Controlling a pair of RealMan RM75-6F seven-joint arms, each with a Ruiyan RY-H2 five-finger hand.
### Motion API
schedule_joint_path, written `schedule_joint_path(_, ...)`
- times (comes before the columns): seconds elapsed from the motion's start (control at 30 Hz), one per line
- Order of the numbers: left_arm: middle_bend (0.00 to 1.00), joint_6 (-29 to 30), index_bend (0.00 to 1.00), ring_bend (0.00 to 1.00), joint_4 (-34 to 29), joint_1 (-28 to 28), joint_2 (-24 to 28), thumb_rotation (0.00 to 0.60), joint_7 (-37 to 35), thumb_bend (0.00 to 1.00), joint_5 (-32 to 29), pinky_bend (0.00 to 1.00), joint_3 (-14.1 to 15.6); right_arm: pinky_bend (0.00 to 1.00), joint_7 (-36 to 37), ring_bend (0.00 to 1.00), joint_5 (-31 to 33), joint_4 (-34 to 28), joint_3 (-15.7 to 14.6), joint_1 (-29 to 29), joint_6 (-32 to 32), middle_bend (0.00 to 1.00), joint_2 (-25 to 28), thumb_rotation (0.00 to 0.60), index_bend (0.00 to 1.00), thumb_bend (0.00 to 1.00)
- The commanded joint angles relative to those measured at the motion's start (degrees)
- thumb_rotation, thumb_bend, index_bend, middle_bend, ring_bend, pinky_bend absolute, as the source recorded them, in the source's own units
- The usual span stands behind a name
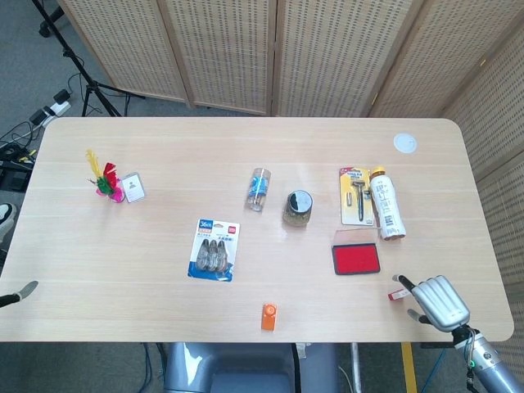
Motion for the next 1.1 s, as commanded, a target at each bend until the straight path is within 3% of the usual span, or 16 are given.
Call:
schedule_joint_path(0.03,0.00,-0.2,0.00,0.00,0.1,-0.1,-0.1,0.600,0.2,0.00,-0.2,0.00,-0.1,1.00,-0.5,1.00,0.0,1.0,-0.3,0.8,-1.5,0.96,-0.8,0.600,0.34,0.23)
schedule_joint_path(0.4,0.00,-0.5,0.00,0.00,0.1,-0.2,-0.2,0.600,0.4,0.00,-0.4,0.00,-0.1,1.00,0.0,1.00,-0.8,6.0,-0.7,2.7,-1.7,0.96,-3.4,0.600,0.39,0.26)
schedule_joint_path(0.67,0.00,-0.8,0.00,0.00,0.2,-0.3,-0.4,0.600,0.9,0.00,-0.8,0.00,-0.2,1.00,2.2,1.00,-1.2,8.7,-1.3,3.6,-1.3,0.96,-4.5,0.600,0.42,0.34)
schedule_joint_path(1.1,0.00,-0.8,0.00,0.00,0.7,-0.3,-0.9,0.600,1.6,0.00,-0.9,0.00,-0.2,1.00,4.4,1.00,-1.0,12.2,-2.5,4.6,-2.6,0.96,-6.2,0.600,0.46,0.34)
